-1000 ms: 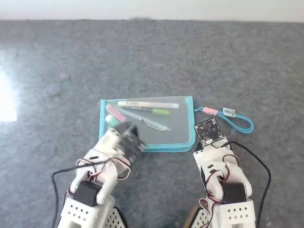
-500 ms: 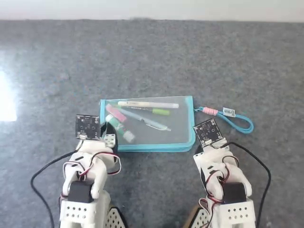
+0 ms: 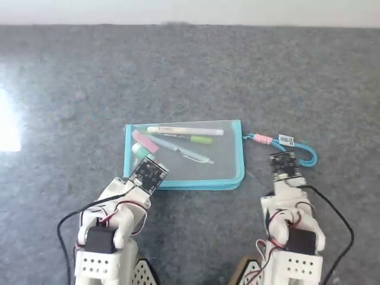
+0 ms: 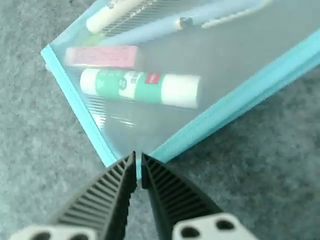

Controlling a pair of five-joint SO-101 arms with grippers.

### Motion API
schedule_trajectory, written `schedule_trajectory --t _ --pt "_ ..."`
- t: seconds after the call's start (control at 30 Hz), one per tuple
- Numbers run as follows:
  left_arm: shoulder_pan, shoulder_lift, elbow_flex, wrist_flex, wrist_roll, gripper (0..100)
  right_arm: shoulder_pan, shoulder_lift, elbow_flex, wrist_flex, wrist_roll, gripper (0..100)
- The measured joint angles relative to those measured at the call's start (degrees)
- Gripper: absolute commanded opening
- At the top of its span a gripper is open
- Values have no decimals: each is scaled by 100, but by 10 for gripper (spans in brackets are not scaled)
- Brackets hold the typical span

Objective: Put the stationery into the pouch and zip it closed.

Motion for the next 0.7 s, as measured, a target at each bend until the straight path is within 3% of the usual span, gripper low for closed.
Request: schedule_trajectory --t 0.7 --pt "0 0 0 0 -211 12 185 0 0 9 0 37"
